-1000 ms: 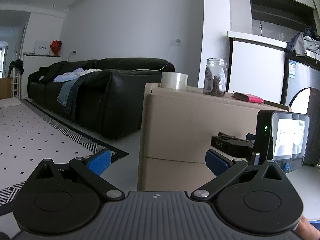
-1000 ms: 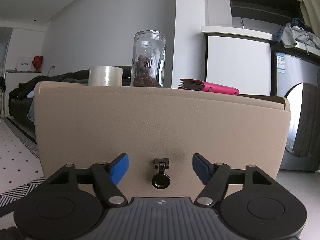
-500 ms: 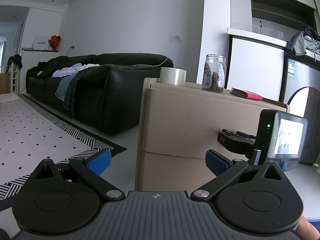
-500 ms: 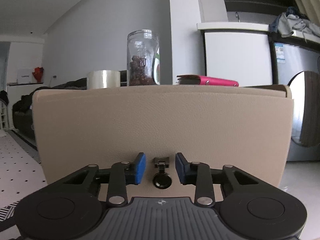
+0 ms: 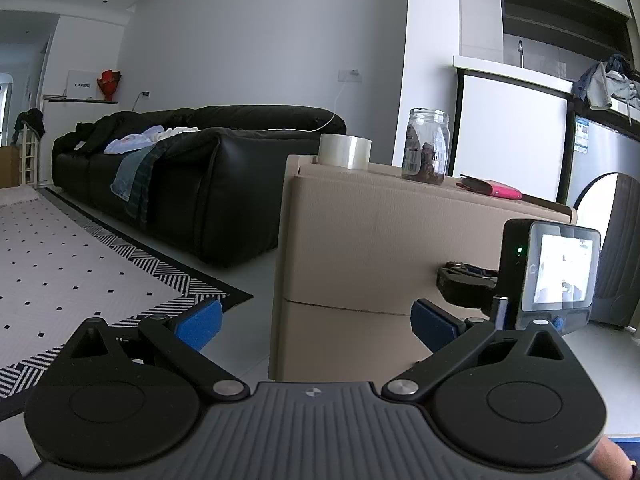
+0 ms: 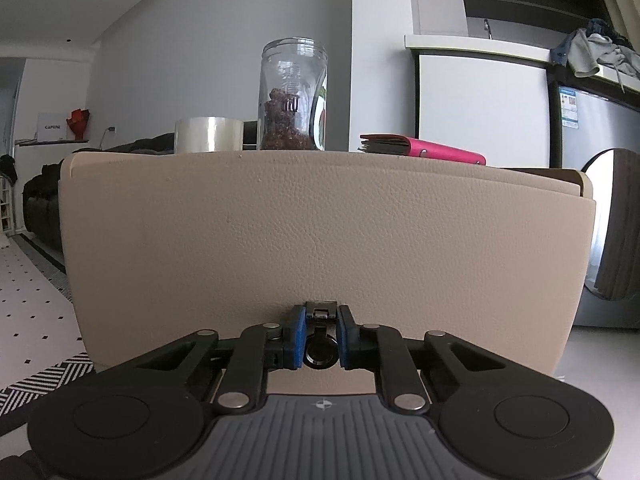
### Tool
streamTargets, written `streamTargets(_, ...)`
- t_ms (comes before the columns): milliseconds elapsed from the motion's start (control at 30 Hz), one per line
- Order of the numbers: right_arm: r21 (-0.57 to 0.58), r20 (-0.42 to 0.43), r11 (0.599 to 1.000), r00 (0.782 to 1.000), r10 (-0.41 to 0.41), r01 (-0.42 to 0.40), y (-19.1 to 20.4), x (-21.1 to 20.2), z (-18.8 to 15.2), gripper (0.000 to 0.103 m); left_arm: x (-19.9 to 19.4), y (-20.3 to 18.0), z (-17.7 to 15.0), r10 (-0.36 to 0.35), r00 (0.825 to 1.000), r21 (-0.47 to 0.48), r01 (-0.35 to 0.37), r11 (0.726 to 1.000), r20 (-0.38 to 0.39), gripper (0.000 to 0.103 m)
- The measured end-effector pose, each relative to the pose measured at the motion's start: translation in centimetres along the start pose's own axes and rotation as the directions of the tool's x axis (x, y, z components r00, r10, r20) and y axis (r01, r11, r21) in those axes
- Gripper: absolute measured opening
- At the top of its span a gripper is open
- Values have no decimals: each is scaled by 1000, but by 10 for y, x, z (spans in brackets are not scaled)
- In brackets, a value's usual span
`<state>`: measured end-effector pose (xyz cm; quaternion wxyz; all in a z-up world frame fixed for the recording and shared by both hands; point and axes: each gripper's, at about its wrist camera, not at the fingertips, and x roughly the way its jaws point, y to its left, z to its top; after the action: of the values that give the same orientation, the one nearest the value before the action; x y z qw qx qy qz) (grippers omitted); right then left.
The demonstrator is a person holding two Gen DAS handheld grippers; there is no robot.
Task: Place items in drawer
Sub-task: 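Close the right gripper on the upper drawer's black handle, then pull the upper drawer open with the right gripper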
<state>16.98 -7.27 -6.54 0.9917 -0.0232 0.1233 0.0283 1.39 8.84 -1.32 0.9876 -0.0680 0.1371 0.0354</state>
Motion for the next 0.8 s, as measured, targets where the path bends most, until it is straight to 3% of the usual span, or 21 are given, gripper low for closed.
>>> streamTargets(800,24,-9,1000,1000,-1,1,-1,-14,-1,17,-8,1,0,5,1000,-5,-5,1000,6,103)
